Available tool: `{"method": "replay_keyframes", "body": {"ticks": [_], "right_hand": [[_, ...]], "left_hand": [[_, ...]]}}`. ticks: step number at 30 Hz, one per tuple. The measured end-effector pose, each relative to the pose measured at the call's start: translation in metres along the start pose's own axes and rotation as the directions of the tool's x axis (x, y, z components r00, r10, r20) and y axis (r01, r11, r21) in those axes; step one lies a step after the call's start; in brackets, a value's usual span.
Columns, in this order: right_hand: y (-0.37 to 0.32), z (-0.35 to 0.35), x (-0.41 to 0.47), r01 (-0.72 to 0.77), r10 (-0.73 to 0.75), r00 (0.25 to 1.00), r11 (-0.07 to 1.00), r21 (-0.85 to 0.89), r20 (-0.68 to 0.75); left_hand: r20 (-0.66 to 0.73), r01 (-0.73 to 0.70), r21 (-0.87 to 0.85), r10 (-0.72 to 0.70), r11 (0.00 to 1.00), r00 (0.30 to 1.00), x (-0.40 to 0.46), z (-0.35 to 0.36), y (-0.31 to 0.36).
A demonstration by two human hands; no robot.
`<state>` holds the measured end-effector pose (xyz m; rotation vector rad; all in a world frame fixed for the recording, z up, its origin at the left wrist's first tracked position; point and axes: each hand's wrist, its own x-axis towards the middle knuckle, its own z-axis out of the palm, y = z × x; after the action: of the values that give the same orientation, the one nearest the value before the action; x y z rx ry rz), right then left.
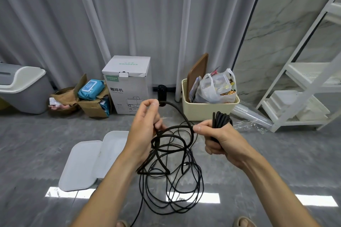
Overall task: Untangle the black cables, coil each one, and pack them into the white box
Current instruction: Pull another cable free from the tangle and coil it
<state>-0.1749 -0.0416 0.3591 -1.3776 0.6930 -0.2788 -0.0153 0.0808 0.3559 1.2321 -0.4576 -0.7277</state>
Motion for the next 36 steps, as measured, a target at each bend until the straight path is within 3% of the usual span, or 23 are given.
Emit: {"method": "replay_keyframes", "body": {"ticks": [3, 6, 11, 14, 19, 23, 26, 32, 36], "right_hand": [[0.001, 0.002, 0.002, 0.042, -0.043, 0.994, 0.999, -0.011, -0.104], [0.002, 0.004, 0.006, 0.078, -0.073, 0.973, 0.997, 0.010, -0.220], [0.005, 0.005, 0.010, 0.114, -0.108, 0.923, 0.993, -0.004, -0.369], [0.006, 0.007, 0.012, 0.123, -0.129, 0.902, 0.992, -0.040, -0.413], [0.008, 0.005, 0.015, 0.115, -0.111, 0.868, 0.993, -0.022, -0.483], [0.007, 0.003, 0.016, 0.146, -0.112, 0.816, 0.989, 0.015, -0.567], [0.008, 0.003, 0.015, 0.172, -0.122, 0.786, 0.985, 0.024, -0.606], [-0.001, 0.005, 0.012, 0.248, -0.149, 0.739, 0.967, 0.060, -0.657], [-0.004, 0.007, 0.009, 0.280, -0.141, 0.727, 0.955, 0.102, -0.671]], "left_hand": [[-0.016, 0.055, -0.062, -0.056, 0.997, 0.998, -0.002, 0.000, 0.006], [0.007, 0.050, 0.119, -0.051, 0.992, 0.999, -0.005, -0.001, 0.005], [0.168, 0.031, 0.320, -0.089, 0.947, 0.982, -0.005, -0.004, 0.001], [0.124, 0.052, 0.441, -0.118, 0.896, 0.985, -0.002, 0.000, -0.002], [0.108, 0.045, 0.435, -0.102, 0.899, 0.989, -0.003, -0.005, 0.002], [0.206, 0.010, 0.525, -0.139, 0.851, 0.969, -0.006, -0.009, 0.007], [0.258, 0.036, 0.636, -0.256, 0.770, 0.932, -0.008, -0.008, 0.006], [0.117, 0.099, 0.838, -0.354, 0.536, 0.928, -0.005, -0.008, -0.013], [0.213, 0.002, 0.885, -0.410, 0.466, 0.887, -0.006, -0.010, -0.010]]}}
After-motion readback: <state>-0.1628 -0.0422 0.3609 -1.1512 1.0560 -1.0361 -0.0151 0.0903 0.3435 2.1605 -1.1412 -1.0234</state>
